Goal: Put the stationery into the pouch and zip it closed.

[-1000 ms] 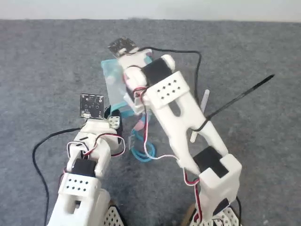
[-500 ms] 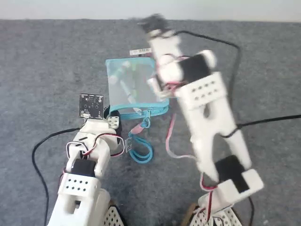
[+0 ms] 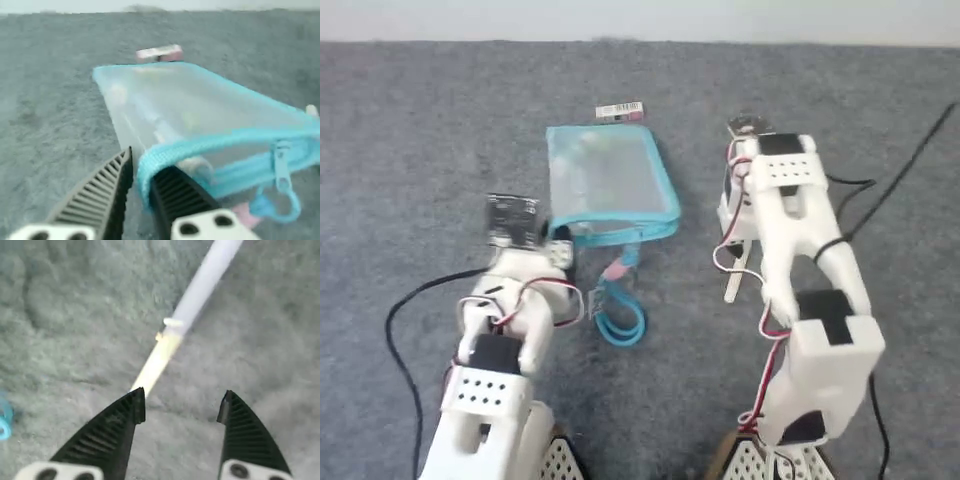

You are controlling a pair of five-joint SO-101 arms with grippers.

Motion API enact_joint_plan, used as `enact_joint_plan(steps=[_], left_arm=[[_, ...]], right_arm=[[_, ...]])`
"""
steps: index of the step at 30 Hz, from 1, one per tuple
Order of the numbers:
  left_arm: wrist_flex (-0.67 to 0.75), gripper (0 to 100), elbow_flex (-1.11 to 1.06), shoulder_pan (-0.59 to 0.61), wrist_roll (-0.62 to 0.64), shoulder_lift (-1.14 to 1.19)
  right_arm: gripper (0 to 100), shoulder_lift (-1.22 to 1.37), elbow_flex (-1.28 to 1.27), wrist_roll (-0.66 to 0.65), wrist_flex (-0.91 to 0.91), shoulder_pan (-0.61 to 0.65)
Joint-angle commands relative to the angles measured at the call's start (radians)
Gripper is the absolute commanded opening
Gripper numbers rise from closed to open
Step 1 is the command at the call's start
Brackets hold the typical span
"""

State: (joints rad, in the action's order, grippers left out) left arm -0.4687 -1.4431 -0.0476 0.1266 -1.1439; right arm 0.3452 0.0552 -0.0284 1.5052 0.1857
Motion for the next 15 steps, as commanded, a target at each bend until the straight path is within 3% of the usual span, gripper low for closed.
enact_joint_plan(steps=[1, 3, 8, 15], left_arm=[[0.000, 1, 0.050, 0.061, 0.023, -0.017], [-0.002, 1, 0.058, 0.107, 0.035, -0.015], [-0.006, 1, 0.056, 0.087, 0.034, -0.015], [-0.006, 1, 0.054, 0.086, 0.034, -0.015]], right_arm=[[24.2, 0.028, 0.000, 0.023, -0.018, 0.050], [24.2, 0.073, 0.003, 0.025, -0.019, 0.050], [23.4, 0.140, 0.003, 0.025, -0.047, 0.045], [9.5, 0.179, 0.002, 0.025, -0.076, 0.025]])
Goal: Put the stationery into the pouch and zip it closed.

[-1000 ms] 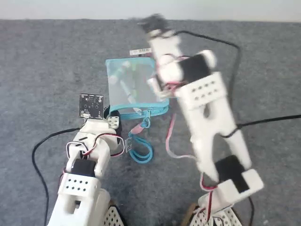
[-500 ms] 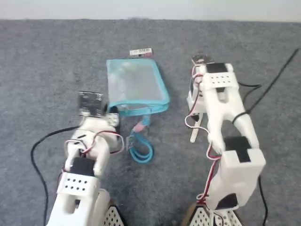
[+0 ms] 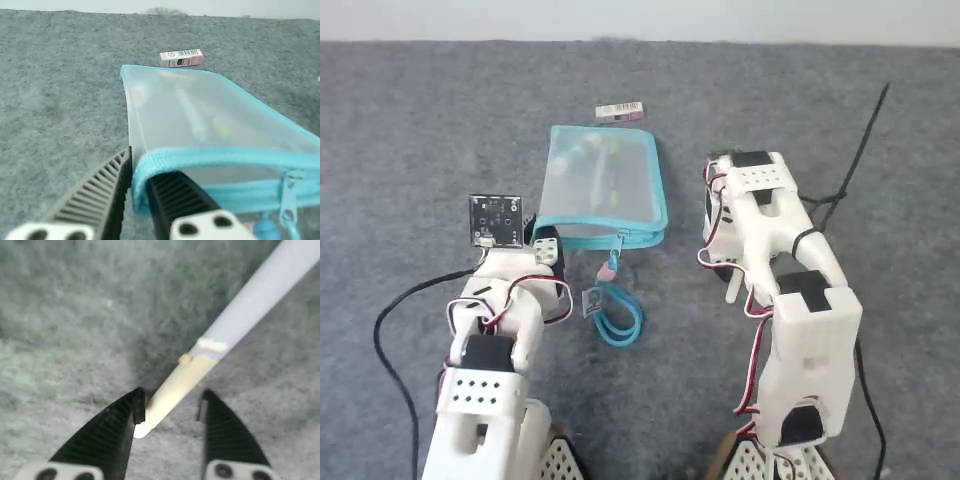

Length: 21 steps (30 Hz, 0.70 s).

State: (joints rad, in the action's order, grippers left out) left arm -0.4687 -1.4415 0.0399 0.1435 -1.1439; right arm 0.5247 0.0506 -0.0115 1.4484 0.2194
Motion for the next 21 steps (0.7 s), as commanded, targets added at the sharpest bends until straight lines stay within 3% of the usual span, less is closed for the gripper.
enact_joint_plan(steps=[1, 6, 12, 21], left_arm=[[-0.006, 1, 0.053, -0.002, 0.017, -0.015], [-0.006, 1, 0.053, -0.003, 0.017, -0.012], [-0.002, 1, 0.053, -0.005, 0.017, -0.009], [0.043, 1, 0.025, -0.005, 0.025, -0.009]], right_arm=[[8.4, 0.001, 0.006, 0.008, -0.019, -0.016], [0.2, -0.021, 0.008, 0.008, -0.010, -0.085], [0.6, -0.183, 0.003, -0.002, 0.067, -0.153], [0.6, -0.627, 0.003, -0.110, 0.225, -0.107]])
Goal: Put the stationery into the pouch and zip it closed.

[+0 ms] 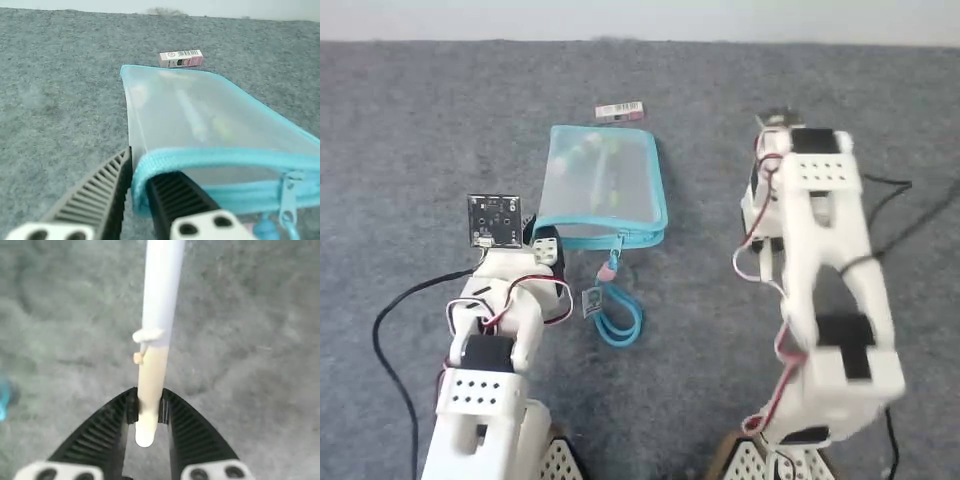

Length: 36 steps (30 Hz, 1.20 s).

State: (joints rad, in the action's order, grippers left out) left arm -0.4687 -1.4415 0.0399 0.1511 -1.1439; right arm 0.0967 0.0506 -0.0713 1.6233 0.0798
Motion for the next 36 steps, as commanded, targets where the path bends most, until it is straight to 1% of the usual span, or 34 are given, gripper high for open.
enact_joint_plan(steps=[1, 4, 7, 11, 13, 17, 22, 25, 29, 36], left_arm=[[0.043, 1, 0.025, -0.005, 0.017, -0.009], [0.043, 1, 0.024, -0.005, 0.017, -0.009], [0.043, 1, 0.024, -0.005, 0.017, -0.009], [0.043, 1, 0.024, -0.002, 0.017, -0.009], [0.043, 1, 0.024, 0.002, 0.017, -0.009], [0.043, 1, 0.024, 0.000, 0.017, -0.009], [0.043, 1, 0.022, -0.003, 0.017, -0.009], [0.043, 1, 0.022, -0.003, 0.017, -0.009], [0.041, 1, 0.022, -0.003, 0.017, -0.009], [0.040, 1, 0.022, -0.003, 0.015, -0.009]], right_arm=[[0.6, -0.246, 0.003, -0.086, 0.070, 0.053], [0.6, -0.361, 0.002, -0.153, 0.130, 0.130], [0.6, -0.441, -0.008, -0.241, 0.171, 0.237], [0.6, -0.541, -0.147, -0.376, 0.171, 0.424], [0.6, -0.585, -0.238, -0.388, 0.171, 0.487], [0.6, -0.636, -0.365, -0.381, 0.171, 0.516], [0.6, -0.638, -0.413, -0.376, 0.170, 0.518], [0.6, -0.618, -0.419, -0.373, 0.170, 0.559], [0.6, -0.541, -0.385, -0.304, 0.142, 0.576], [0.6, -0.295, -0.178, -0.287, 0.147, 0.573]])
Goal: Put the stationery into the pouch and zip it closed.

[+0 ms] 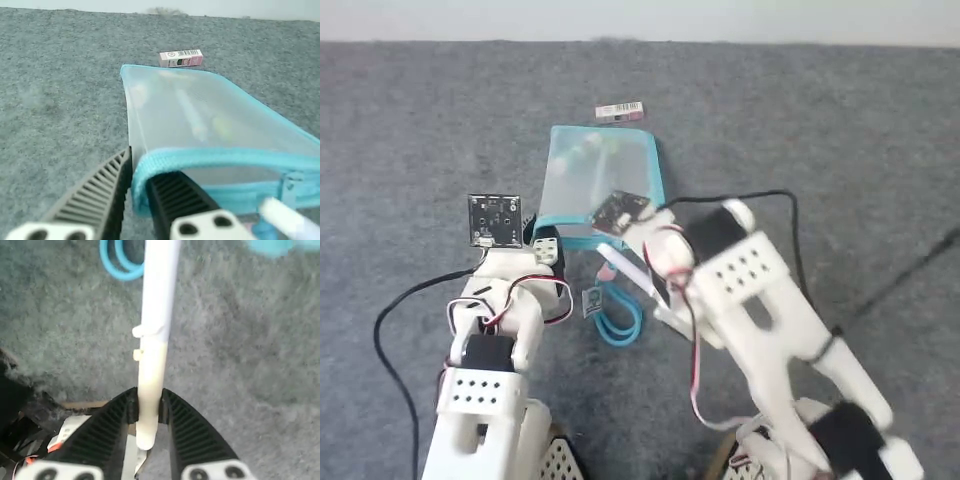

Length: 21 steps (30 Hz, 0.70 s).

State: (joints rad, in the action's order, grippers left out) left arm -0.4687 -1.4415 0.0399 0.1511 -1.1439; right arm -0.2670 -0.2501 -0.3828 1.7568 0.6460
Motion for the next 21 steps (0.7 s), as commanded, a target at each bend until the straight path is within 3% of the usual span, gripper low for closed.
enact_joint_plan(steps=[1, 11, 16, 21], left_arm=[[0.040, 1, 0.022, -0.003, 0.014, -0.009], [0.041, 1, 0.022, -0.008, 0.011, -0.009], [0.043, 1, -0.010, -0.146, -0.029, -0.009], [0.043, 1, -0.028, -0.244, -0.074, -0.009]], right_arm=[[0.6, 0.101, 0.157, 0.040, 0.013, 0.007], [0.6, 0.278, 0.430, 0.072, 0.041, -0.039], [0.6, 0.288, 0.520, 0.138, 0.039, -0.113], [0.6, 0.291, 0.609, 0.150, 0.031, -0.088]])
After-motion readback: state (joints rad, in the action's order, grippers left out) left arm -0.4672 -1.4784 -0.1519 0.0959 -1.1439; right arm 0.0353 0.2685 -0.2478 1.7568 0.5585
